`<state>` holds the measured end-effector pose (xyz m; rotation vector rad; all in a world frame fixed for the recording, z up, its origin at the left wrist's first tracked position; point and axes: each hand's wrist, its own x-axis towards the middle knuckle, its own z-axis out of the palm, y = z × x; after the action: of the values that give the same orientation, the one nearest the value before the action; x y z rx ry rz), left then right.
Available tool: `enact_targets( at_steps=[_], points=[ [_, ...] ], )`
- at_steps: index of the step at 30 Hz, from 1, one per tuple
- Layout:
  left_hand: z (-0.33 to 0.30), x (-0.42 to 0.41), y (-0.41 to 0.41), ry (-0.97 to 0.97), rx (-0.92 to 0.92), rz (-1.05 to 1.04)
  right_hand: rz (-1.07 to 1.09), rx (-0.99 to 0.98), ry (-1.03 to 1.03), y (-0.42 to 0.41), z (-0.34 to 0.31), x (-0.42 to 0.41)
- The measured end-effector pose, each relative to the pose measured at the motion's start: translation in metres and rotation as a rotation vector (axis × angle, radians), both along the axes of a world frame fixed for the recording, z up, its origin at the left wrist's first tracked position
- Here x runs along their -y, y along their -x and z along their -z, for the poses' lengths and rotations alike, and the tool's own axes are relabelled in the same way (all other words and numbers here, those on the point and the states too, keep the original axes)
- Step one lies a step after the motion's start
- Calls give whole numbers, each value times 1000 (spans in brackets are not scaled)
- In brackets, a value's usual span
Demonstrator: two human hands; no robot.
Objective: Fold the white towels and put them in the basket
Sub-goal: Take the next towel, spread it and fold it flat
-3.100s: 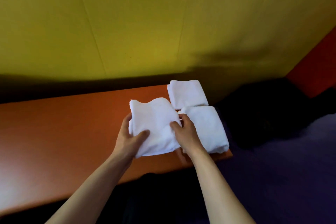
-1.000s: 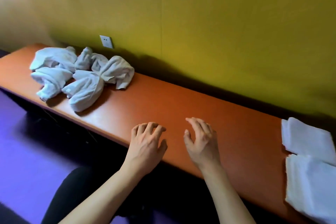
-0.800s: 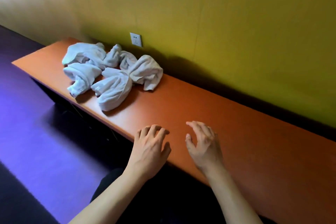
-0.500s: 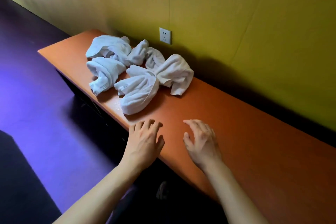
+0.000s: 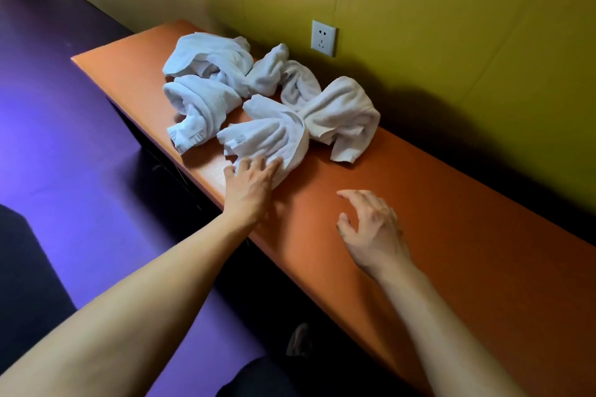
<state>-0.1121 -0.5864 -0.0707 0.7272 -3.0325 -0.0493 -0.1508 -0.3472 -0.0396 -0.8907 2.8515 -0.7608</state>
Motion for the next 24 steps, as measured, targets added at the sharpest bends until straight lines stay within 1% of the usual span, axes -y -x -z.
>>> enact_targets(
  at_steps=[4,8,11,13,17,21,24],
  points=[
    [4,-18,-19,7,-87,33,5,17,-29,-12,3,-9],
    [13,-45,-69,34,-181,103,-20,8,-37,-32,3,-15],
    [20,-65,-103,16,-250,180,-50,-10,-42,-45,2,-20],
    [26,-76,-121,-4,-279,231,-77,-37,-84,-52,0,-26],
    [17,-96,-137,-55,-347,394,-124,-71,-254,-60,4,-43],
    [-2,-119,-139,-127,-284,540,-31,-123,-350,-62,3,-67],
    [-11,-130,-135,-156,-270,570,0,-207,-344,-62,-6,-94]
  ],
)
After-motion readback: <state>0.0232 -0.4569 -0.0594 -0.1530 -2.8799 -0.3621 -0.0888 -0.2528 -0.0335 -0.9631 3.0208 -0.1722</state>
